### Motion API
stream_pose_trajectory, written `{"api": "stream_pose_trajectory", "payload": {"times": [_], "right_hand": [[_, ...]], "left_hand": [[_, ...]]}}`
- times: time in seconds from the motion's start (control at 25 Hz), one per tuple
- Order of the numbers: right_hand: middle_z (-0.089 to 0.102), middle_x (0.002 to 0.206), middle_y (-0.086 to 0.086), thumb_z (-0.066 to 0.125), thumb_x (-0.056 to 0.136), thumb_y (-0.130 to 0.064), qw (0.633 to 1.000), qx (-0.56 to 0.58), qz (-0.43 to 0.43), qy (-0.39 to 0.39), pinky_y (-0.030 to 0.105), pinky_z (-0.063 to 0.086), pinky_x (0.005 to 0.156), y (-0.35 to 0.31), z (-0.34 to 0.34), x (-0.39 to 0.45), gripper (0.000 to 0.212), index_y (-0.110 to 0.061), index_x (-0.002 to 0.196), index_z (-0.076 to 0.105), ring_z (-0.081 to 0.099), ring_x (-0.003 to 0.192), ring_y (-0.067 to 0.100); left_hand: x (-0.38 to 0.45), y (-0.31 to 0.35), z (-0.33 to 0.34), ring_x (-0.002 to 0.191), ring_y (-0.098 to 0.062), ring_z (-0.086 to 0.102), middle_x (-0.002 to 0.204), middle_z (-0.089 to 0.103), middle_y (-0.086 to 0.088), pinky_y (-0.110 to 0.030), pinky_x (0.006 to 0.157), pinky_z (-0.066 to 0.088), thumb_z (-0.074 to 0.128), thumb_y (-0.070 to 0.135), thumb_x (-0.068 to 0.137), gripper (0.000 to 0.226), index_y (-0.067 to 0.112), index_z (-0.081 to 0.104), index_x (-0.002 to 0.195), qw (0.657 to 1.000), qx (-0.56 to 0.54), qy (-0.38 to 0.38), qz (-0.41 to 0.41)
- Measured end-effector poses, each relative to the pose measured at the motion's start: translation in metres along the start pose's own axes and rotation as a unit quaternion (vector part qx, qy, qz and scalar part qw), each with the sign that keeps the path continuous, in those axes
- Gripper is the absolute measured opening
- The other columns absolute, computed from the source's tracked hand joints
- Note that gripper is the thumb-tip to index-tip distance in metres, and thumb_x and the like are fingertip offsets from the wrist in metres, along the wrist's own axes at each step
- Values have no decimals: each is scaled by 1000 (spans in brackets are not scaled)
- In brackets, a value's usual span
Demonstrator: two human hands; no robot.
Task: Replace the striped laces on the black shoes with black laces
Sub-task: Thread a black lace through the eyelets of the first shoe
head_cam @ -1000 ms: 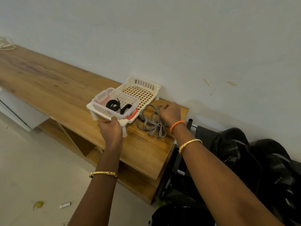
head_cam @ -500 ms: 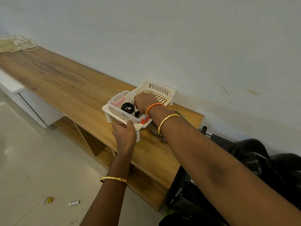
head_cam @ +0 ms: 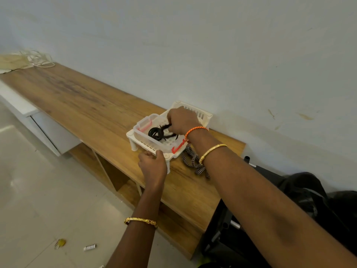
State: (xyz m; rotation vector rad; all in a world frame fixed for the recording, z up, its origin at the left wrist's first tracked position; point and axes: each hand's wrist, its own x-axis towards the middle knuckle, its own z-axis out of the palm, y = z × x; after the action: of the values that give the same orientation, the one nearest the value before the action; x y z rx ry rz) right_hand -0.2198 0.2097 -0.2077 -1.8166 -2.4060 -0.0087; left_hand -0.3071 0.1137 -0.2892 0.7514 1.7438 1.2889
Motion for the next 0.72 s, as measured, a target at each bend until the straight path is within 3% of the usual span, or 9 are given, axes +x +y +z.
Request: {"api": "stream_pose_trajectory", "payload": {"times": [0.16, 0.24, 0.28, 0.32, 0.4, 0.48, 0.56, 0.64, 0.72], "right_hand": [[65, 102, 9, 63, 83, -16, 965, 256, 27, 57, 29, 47, 65, 25, -57, -35, 15, -13, 98, 65, 62, 88, 25], [67, 94, 7, 66, 84, -15, 938, 332, 31, 92, 19, 47, 65, 43, -79, -72, 15, -13, 99, 69, 63, 84, 19], [68, 91, 6, 67, 84, -15, 926, 359, 39, 109, 17, 46, 65, 52, -86, -93, 15, -13, 99, 70, 63, 82, 15], [68, 89, 6, 68, 84, -14, 908, 397, 54, 121, 17, 49, 63, 61, -90, -115, 15, -12, 99, 70, 63, 79, 14], [69, 88, 10, 68, 85, -8, 848, 502, 99, 139, 20, 55, 60, 76, -93, -162, 14, -10, 98, 69, 66, 76, 14], [69, 85, 11, 65, 85, -3, 777, 589, 139, 173, 24, 58, 62, 86, -92, -209, 11, -10, 93, 67, 69, 72, 16], [70, 76, 8, 63, 86, 0, 712, 640, 184, 223, 25, 58, 64, 97, -87, -251, 10, -10, 87, 67, 69, 67, 17], [70, 74, 8, 61, 88, -1, 653, 669, 237, 266, 25, 59, 65, 108, -78, -287, 8, -7, 86, 66, 70, 67, 19], [69, 77, 11, 58, 90, -2, 600, 692, 274, 295, 24, 58, 62, 120, -69, -319, 8, -5, 87, 64, 71, 68, 18]], "left_hand": [[-12, 16, -4, 119, -27, 47, 136, 39, -14, -38, 87, 47, 61, 24, 90, 57, 8, 31, 136, 998, 31, 48, -32], [-28, 26, -7, 124, -28, 41, 140, 33, -15, -38, 89, 47, 67, 23, 86, 66, 9, 31, 140, 988, 77, 116, 69], [-38, 33, -6, 124, -26, 42, 138, 36, -14, -35, 88, 49, 66, 22, 88, 61, 10, 34, 139, 982, 55, 115, 141], [-50, 38, -4, 121, -22, 45, 134, 42, -11, -32, 87, 49, 62, 21, 90, 52, 12, 39, 136, 977, 12, 68, 202], [-82, 49, 6, 118, -15, 50, 127, 51, 0, -25, 86, 48, 53, 23, 96, 37, 21, 44, 132, 957, -69, -137, 244], [-124, 53, 21, 118, -5, 51, 128, 54, 8, -17, 84, 43, 50, 28, 97, 34, 32, 45, 131, 901, -58, -369, 220], [-168, 46, 39, 109, 1, 57, 117, 64, 9, -11, 81, 42, 50, 35, 96, 32, 31, 51, 127, 830, 3, -523, 192], [-199, 31, 53, 85, -6, 66, 84, 69, 6, -15, 75, 46, 46, 30, 99, 23, 20, 60, 114, 792, 14, -593, 148], [-213, 18, 60, 61, -11, 62, 62, 59, 6, -18, 63, 48, 45, 21, 100, 22, 13, 65, 101, 791, 8, -601, 118]]}}
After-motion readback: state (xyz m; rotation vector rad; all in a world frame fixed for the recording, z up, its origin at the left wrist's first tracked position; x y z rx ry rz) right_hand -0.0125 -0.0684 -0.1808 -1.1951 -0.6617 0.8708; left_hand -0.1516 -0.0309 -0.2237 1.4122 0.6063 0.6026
